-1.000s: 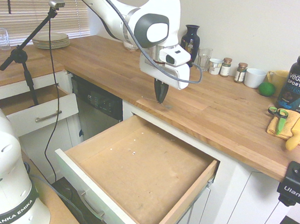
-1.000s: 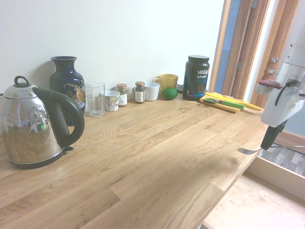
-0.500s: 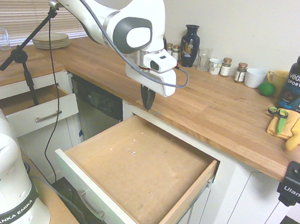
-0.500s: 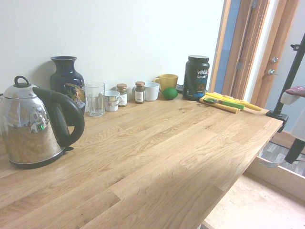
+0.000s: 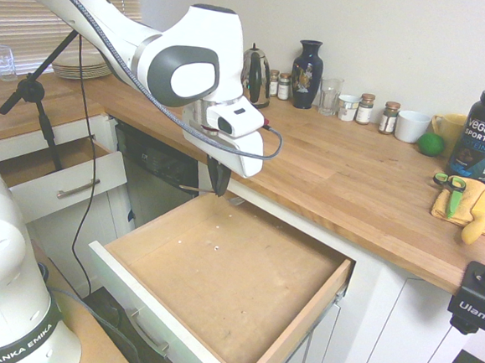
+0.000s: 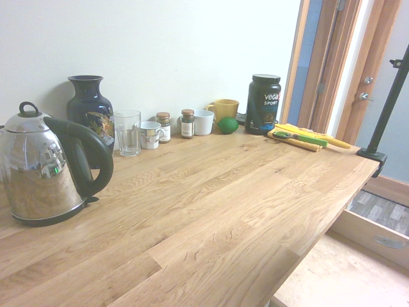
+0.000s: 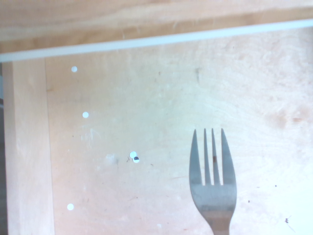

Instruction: Put fork in the drawer

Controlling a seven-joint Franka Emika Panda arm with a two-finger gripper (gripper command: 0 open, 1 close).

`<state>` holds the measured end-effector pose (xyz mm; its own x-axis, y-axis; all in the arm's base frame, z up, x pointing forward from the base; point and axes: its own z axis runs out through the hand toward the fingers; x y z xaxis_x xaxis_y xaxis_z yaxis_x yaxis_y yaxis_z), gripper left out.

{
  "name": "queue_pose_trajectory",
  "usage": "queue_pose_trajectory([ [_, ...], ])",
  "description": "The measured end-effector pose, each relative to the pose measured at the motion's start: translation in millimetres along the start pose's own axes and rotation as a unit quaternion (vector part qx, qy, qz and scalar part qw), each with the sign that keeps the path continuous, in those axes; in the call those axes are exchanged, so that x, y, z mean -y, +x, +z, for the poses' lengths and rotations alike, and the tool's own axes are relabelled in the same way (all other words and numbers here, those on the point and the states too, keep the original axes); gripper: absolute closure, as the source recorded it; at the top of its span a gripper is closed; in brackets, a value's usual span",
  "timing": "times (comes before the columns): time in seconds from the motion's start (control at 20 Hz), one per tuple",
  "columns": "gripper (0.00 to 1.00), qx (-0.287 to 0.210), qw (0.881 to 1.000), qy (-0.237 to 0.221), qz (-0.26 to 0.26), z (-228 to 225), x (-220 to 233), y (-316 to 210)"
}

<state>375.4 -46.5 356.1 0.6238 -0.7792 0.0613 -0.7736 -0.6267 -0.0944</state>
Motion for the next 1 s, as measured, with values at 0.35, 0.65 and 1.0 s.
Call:
queue_pose_trajectory([
  [0.35, 1.00, 0.004, 1.000, 0.001, -0.001, 14.0, 0.6, 4.2],
  [0.65, 1.00, 0.010, 1.000, -0.003, -0.007, 66.7, -5.3, 18.5],
  [1.0, 1.00, 0.024, 0.999, -0.017, -0.016, 138.6, -29.7, 29.2],
])
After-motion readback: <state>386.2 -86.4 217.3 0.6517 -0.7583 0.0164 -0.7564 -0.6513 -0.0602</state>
